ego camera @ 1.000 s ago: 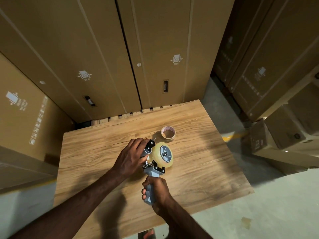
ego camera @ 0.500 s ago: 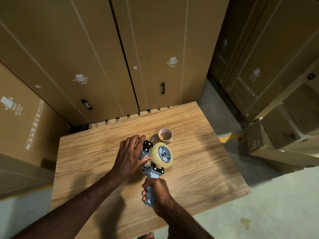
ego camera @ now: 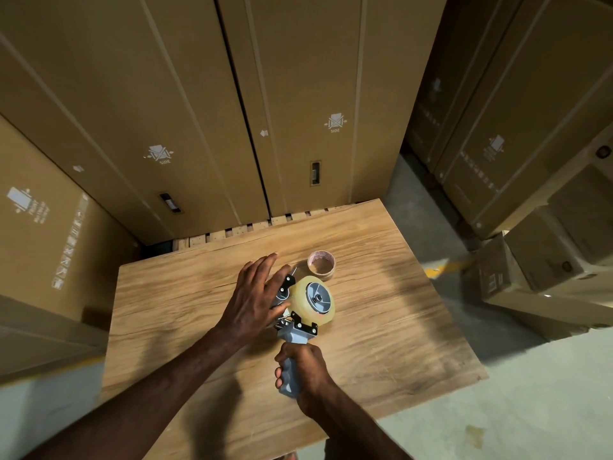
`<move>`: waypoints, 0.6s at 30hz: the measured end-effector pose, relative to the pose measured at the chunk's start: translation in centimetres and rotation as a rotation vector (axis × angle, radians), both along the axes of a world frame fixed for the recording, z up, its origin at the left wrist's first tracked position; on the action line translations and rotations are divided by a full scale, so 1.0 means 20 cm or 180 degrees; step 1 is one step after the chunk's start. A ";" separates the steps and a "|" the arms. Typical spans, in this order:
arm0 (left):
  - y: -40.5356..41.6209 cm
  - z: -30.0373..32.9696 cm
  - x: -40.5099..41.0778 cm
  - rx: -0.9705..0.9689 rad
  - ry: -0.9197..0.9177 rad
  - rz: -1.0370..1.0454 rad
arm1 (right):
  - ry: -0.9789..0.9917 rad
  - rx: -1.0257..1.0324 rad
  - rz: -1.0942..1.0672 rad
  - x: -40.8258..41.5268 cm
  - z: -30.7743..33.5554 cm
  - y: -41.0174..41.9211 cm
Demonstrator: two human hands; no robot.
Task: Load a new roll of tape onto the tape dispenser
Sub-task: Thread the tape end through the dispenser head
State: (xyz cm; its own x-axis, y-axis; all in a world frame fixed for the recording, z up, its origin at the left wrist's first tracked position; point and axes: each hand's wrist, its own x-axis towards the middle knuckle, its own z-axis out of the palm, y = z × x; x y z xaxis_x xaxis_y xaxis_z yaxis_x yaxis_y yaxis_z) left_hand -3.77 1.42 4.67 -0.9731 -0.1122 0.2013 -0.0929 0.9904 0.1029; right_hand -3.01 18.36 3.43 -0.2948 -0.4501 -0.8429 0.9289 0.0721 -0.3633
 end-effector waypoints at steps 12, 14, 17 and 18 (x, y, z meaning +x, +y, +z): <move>-0.02 0.01 -0.04 -0.0412 -0.0245 -0.0591 | -0.0001 0.0051 0.0034 0.00 -0.01 -0.01; -0.02 0.01 -0.04 -0.0459 -0.0232 -0.0674 | -0.0004 0.0047 0.0052 0.00 0.00 -0.02; -0.03 0.01 -0.05 -0.0531 -0.0234 -0.0727 | -0.0022 0.0049 0.0077 -0.01 0.00 -0.02; -0.03 0.01 -0.06 -0.0538 -0.0236 -0.0739 | -0.0024 0.0047 0.0079 -0.01 0.00 -0.02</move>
